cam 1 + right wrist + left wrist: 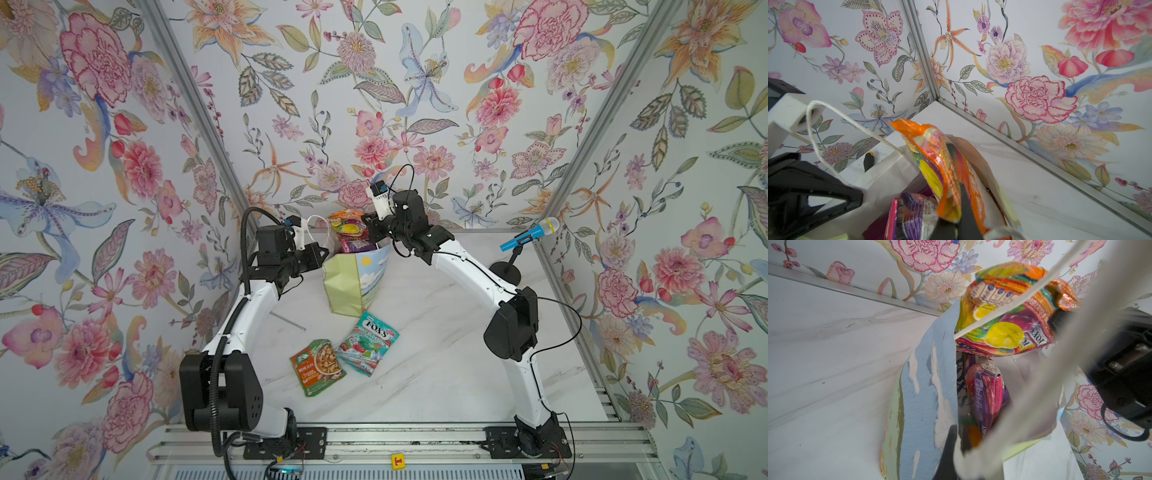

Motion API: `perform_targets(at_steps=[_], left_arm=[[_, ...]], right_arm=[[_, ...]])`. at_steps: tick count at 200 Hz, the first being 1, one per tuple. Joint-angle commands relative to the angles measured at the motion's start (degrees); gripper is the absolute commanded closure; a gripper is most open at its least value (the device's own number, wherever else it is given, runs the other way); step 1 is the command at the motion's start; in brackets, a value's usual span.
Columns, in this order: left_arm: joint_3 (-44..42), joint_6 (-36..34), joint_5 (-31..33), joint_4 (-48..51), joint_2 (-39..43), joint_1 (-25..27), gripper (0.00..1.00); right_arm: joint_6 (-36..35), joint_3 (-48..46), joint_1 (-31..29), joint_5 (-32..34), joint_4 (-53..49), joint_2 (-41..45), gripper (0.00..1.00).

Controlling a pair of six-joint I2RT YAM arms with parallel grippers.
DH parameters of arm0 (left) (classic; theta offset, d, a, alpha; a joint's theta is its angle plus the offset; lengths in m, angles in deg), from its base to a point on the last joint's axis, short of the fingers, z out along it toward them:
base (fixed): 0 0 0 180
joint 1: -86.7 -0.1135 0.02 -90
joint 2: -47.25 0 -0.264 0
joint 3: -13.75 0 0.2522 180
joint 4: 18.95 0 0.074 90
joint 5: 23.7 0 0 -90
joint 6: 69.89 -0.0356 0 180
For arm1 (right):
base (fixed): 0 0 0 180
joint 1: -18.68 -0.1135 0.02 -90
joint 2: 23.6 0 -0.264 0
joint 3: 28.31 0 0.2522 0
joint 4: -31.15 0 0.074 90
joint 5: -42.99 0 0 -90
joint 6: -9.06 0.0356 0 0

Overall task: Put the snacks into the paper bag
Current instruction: 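Open the right gripper and push the orange pack down into the bag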

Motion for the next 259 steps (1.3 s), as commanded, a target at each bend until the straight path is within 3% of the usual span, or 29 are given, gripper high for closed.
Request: perform_targets(at_steps=[1, 89, 148, 198, 259], left_arm=[[0.18, -0.99, -0.52, 1.84, 1.26, -0.58, 1.0], [-0.02, -0.81, -0.87, 1.53, 1.31, -0.69, 1.0], [-0.06, -0.73, -0.87, 1.53, 1.39, -0.71, 1.0], [-0.34, -0.89, -0.87, 1.52, 1.48, -0.79, 1.0], [-0.58, -0.95, -0.88, 1.44, 1.52, -0.8, 1.0]], right_arm=[[0.02, -0.21, 0.02, 1.36, -1.59, 4.81, 1.0], [2.56, -6.09, -0.49, 2.26, -5.33, 2.83, 0.99], [4.88, 3.68, -0.42, 3.02, -14.8, -3.81, 0.95], [7.75, 5.76, 0.88, 1.36, -16.93, -4.85, 0.72], [8.93, 8.75, 1.43, -2.45, -16.45, 2.28, 0.5]])
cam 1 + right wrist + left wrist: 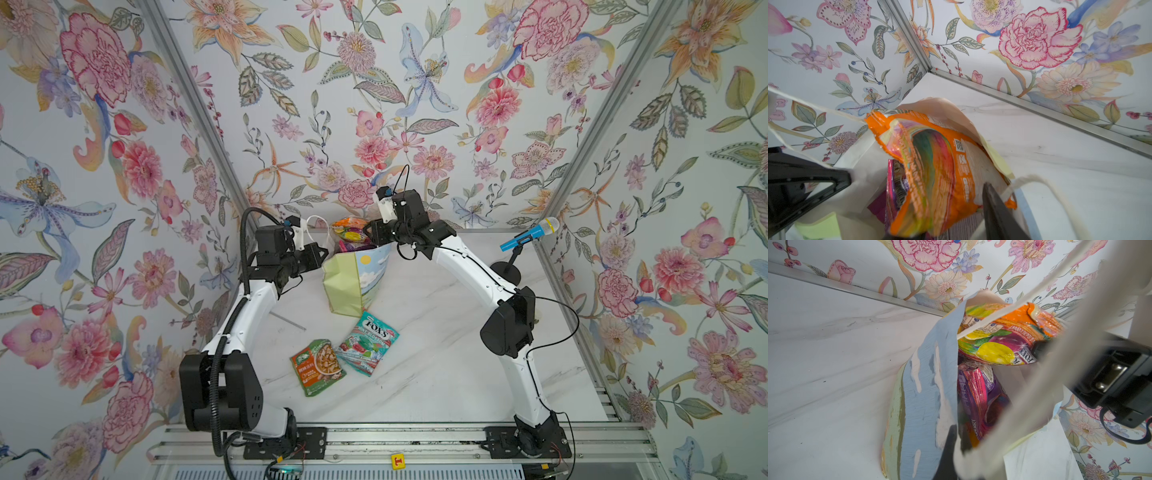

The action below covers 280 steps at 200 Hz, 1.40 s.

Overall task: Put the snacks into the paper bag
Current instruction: 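Open the right gripper and push the orange pack down into the bag, then withdraw the right gripper upward out of the bag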

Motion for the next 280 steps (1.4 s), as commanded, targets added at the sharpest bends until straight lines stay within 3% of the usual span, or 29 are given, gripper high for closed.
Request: perform_targets(at_steps=[1, 42, 69, 124, 153, 207, 241, 280], left_arm=[[-0.56, -0.97, -0.7, 1.2, 1.5, -0.54, 1.0], [-0.77, -0.81, -0.84, 0.96, 1.74, -0.65, 1.0], [-0.64, -0.72, -0.96, 0.84, 1.84, -0.73, 1.0], [-0.55, -0.71, -1.06, 0.65, 1.59, -0.76, 1.0], [-0.52, -0.68, -1.08, 0.72, 1.5, -0.74, 1.0], [-0.72, -0.55, -0.91, 0.67, 1.94, -0.76, 1.0], [-0.72, -0.46, -1.22, 0.33, 1.76, -0.8, 1.0], [-0.89, -0.39, -1.39, 0.02, 1.69, -0.69, 1.0]], right_arm=[[1.06, 1.88, 0.23, -1.79, -1.22, 5.34, 0.5], [3.63, 0.77, 0.23, -4.39, -0.93, 10.64, 0.45], [5.29, -4.97, 0.08, -6.21, 1.57, 15.71, 0.44], [6.39, -17.58, -1.21, -1.2, 4.45, 25.19, 0.44], [3.62, -12.13, -4.45, 2.04, 0.36, 21.05, 0.48], [1.92, 10.39, -8.15, 9.63, -9.3, 4.64, 0.51], [2.89, 17.04, -7.77, 10.93, -8.37, -2.95, 0.51], [4.85, 17.13, -6.5, 12.17, -2.6, -6.52, 0.5]])
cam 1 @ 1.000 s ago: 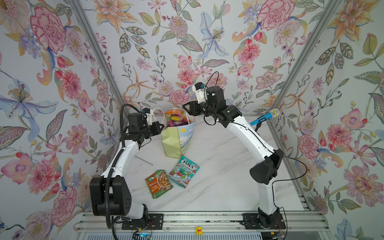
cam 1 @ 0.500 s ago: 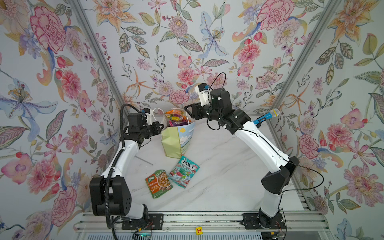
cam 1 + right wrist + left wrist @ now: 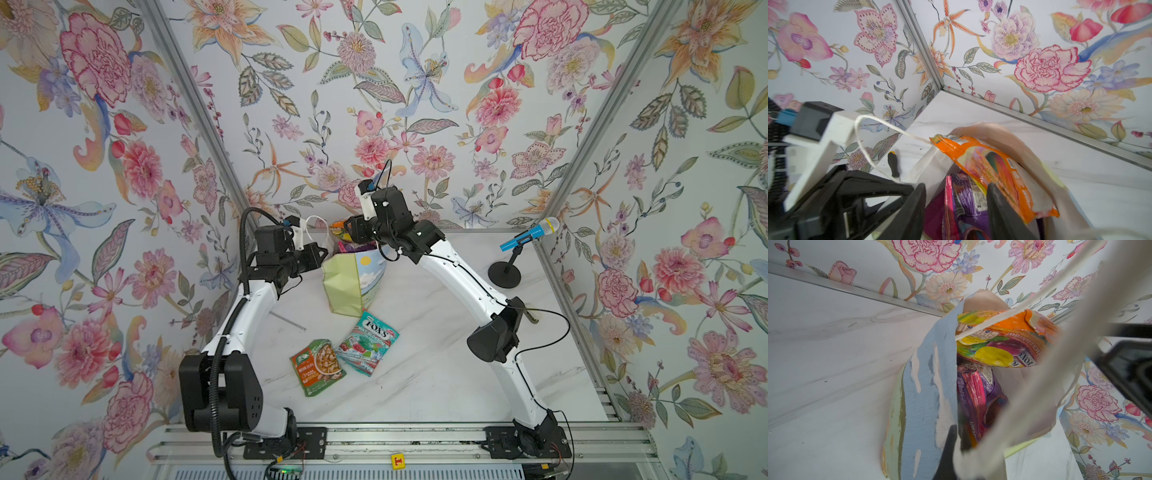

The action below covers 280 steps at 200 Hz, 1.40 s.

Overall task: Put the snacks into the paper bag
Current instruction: 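Withdraw the right gripper upward out of the bag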

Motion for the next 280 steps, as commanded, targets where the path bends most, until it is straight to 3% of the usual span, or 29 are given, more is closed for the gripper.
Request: perform_targets(at_steps=[1, 52, 143, 181, 219, 249, 280], left_arm=[[-0.87, -0.4, -1.37, -0.01, 1.51, -0.62, 1.0], [-0.84, -0.39, -1.57, 0.04, 1.67, -0.64, 1.0], [-1.47, -0.39, -1.55, -0.34, 1.75, -0.65, 1.0], [-1.4, -0.39, -1.73, -0.4, 1.76, -0.7, 1.0], [-1.03, -0.57, -1.64, -0.18, 1.85, -1.06, 1.0], [-0.89, -0.66, -1.55, -0.16, 1.94, -1.29, 1.0], [-0.66, -0.84, -1.48, 0.05, 1.93, -1.6, 1.0]], right_arm=[[1.7, 1.86, 0.96, 2.25, 3.98, -1.58, 0.5], [7.41, -0.13, 2.83, 2.28, 4.08, -4.44, 0.51], [10.41, -5.43, 3.04, 0.95, 1.27, -5.25, 0.51], [8.44, -3.9, 2.22, -0.46, 1.09, -3.11, 0.51], [3.84, -2.96, 0.54, -0.63, 1.23, 4.39, 0.51], [1.18, -12.47, -0.29, -2.21, 2.18, 13.75, 0.51], [2.25, -36.69, 0.07, -5.72, 11.95, 28.6, 0.5]])
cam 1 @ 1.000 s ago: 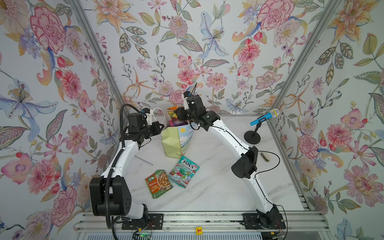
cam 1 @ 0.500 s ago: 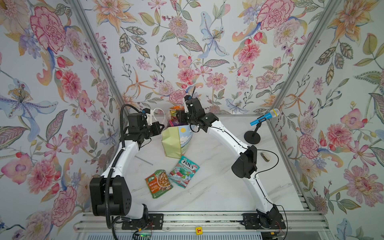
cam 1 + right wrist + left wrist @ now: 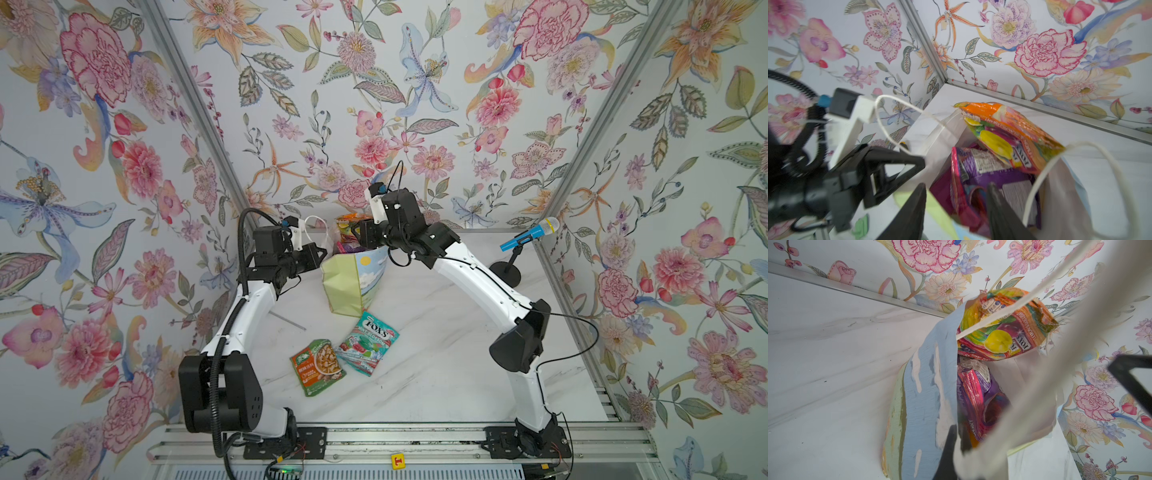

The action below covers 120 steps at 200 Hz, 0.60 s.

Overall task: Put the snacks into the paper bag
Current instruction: 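Withdraw the right gripper upward out of the bag, then lower the right gripper onto the teal Mint Blossom pack and close it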

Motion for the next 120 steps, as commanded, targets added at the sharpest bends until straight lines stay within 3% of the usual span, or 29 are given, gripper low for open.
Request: perform_targets(at_steps=[1, 27, 57, 89, 120], left_arm=[[-0.2, -0.79, -0.38, 0.47, 1.74, -0.8, 1.0], [-0.07, -0.75, -0.19, 0.48, 1.94, -0.98, 1.0], [0.55, -1.01, 0.27, 1.07, 1.66, -1.07, 1.0], [1.1, -0.99, 0.41, 1.35, 1.48, -1.23, 1.0], [1.58, -0.75, 0.26, 1.44, 1.48, -1.23, 1.0]], right_arm=[[-0.4, -14.15, 0.61, -3.3, 7.82, 10.26, 0.5], [3.39, -34.22, 2.54, -5.08, 13.83, 21.18, 0.49], [6.29, -49.62, 4.46, -6.31, 14.31, 26.51, 0.49], [7.77, -60.71, 4.8, -10.78, 17.49, 26.35, 0.48], [8.19, -65.88, 4.68, -17.53, 22.6, 21.34, 0.46]])
